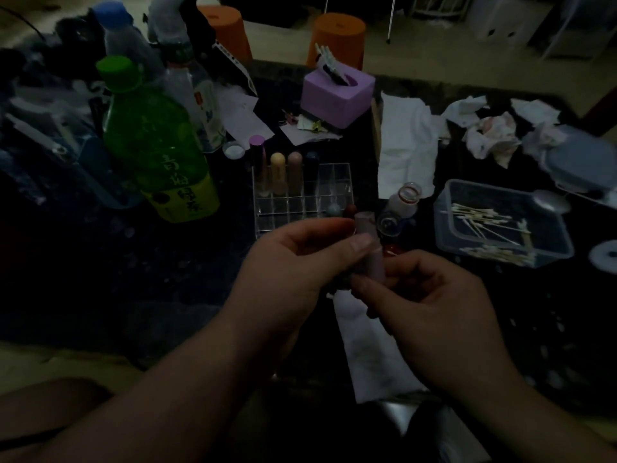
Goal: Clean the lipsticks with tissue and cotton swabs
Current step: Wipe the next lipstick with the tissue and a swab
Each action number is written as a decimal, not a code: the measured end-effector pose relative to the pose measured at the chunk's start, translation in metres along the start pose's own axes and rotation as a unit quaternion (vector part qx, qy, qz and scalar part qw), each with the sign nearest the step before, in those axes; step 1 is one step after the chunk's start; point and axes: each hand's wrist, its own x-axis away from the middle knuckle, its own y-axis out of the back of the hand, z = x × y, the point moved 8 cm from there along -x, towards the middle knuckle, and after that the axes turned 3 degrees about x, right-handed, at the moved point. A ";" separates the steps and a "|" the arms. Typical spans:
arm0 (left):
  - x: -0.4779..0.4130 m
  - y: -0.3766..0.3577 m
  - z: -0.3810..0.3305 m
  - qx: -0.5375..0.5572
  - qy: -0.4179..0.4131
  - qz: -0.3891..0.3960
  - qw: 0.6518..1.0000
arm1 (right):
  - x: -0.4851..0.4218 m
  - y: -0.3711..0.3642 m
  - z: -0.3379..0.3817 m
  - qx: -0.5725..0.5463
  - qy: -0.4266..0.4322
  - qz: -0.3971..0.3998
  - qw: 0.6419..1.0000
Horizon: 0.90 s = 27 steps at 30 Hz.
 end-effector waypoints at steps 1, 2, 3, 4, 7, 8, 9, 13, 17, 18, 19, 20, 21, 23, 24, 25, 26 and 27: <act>0.000 0.000 -0.004 -0.006 -0.014 0.003 1.000 | 0.000 0.001 0.001 0.006 0.003 -0.001 1.000; 0.000 0.000 -0.007 -0.012 -0.025 0.008 1.000 | 0.000 0.001 0.001 0.008 0.006 -0.002 1.000; 0.000 -0.001 -0.008 -0.018 -0.032 0.014 0.999 | 0.001 0.001 0.002 0.011 0.008 -0.002 1.000; 0.001 -0.002 -0.009 -0.024 -0.034 0.022 0.999 | 0.001 0.001 0.002 0.017 0.014 0.000 1.000; 0.002 -0.005 -0.013 -0.063 -0.048 0.044 0.996 | 0.002 0.001 0.002 0.034 0.032 0.000 0.999; 0.003 -0.006 -0.015 -0.069 -0.051 0.048 0.995 | 0.002 0.001 0.003 0.038 0.040 0.000 0.998; 0.003 -0.005 -0.016 -0.072 -0.054 0.046 0.995 | 0.002 0.001 0.004 0.046 0.047 0.002 0.998; 0.001 0.000 -0.019 -0.131 -0.086 0.051 0.986 | 0.002 0.002 0.002 0.045 0.063 0.004 0.997; 0.002 0.002 -0.022 -0.140 -0.096 0.060 0.984 | 0.000 0.002 0.011 0.095 0.120 0.045 0.987; 0.002 0.003 -0.022 -0.131 -0.096 0.062 0.985 | 0.000 0.002 0.013 0.104 0.134 0.063 0.984; 0.003 0.002 -0.022 -0.120 -0.097 0.067 0.986 | -0.002 0.002 0.014 0.096 0.132 0.088 0.983; 0.003 0.001 -0.022 -0.111 -0.099 0.074 0.986 | -0.004 0.001 0.011 0.069 0.117 0.125 0.983; 0.003 0.000 -0.022 -0.102 -0.101 0.082 0.986 | -0.006 -0.002 0.007 0.022 0.089 0.174 0.981; 0.004 -0.004 -0.021 -0.067 -0.096 0.105 0.987 | -0.005 -0.010 -0.005 -0.104 0.018 0.283 0.953; 0.005 -0.006 -0.021 -0.043 -0.088 0.117 0.988 | -0.002 -0.016 -0.008 -0.177 -0.023 0.331 0.927; 0.006 -0.008 -0.020 -0.022 -0.079 0.125 0.989 | 0.002 -0.023 -0.008 -0.252 -0.063 0.369 0.892; 0.006 -0.008 -0.019 -0.006 -0.069 0.129 0.989 | 0.007 -0.029 -0.007 -0.321 -0.095 0.395 0.855; 0.005 -0.008 -0.018 0.003 -0.065 0.129 0.989 | 0.011 -0.035 -0.005 -0.377 -0.120 0.410 0.822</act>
